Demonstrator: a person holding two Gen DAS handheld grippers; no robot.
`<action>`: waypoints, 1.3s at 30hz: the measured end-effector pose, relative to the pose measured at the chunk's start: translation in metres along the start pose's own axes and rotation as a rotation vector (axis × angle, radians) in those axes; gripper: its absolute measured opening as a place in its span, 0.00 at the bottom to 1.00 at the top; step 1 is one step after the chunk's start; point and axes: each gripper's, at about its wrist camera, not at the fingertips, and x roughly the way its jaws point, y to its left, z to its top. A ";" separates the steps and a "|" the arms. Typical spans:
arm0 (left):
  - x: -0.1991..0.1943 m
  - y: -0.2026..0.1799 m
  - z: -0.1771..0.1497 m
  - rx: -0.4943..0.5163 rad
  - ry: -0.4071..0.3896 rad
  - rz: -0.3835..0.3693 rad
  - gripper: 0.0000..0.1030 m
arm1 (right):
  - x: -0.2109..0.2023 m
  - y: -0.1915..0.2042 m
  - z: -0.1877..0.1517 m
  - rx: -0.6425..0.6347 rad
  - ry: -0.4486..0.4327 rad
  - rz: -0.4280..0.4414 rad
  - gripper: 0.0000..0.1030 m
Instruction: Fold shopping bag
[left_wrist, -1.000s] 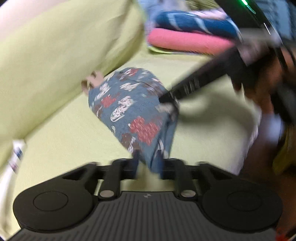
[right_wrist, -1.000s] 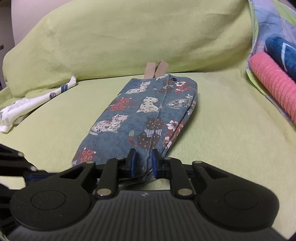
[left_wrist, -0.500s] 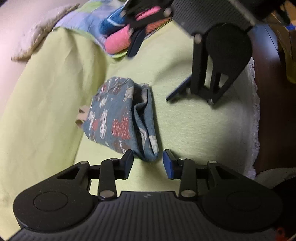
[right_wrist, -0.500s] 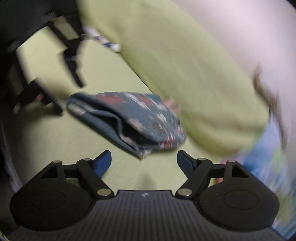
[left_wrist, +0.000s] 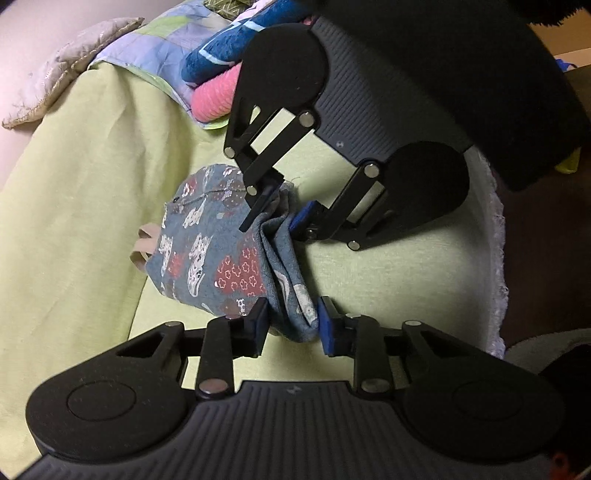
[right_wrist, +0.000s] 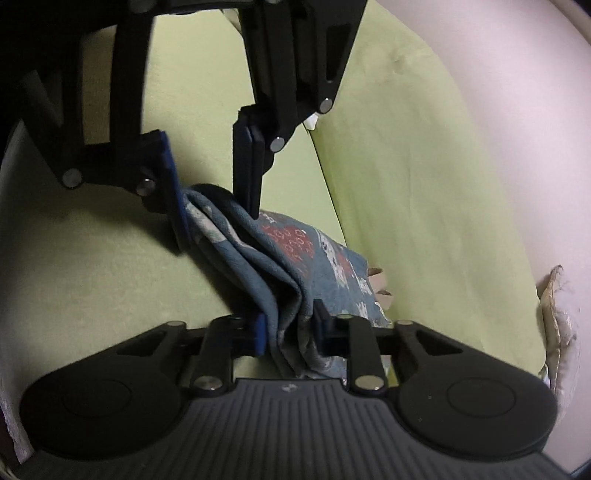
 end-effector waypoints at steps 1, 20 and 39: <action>-0.002 0.001 -0.002 0.003 0.005 -0.004 0.31 | -0.001 -0.001 0.000 0.011 -0.004 -0.001 0.17; -0.046 0.013 -0.004 -0.404 0.041 -0.108 0.38 | -0.060 -0.039 -0.009 0.557 0.073 0.073 0.28; -0.111 0.066 -0.012 -0.993 0.025 -0.141 0.55 | -0.101 -0.093 -0.033 1.596 0.318 0.195 0.74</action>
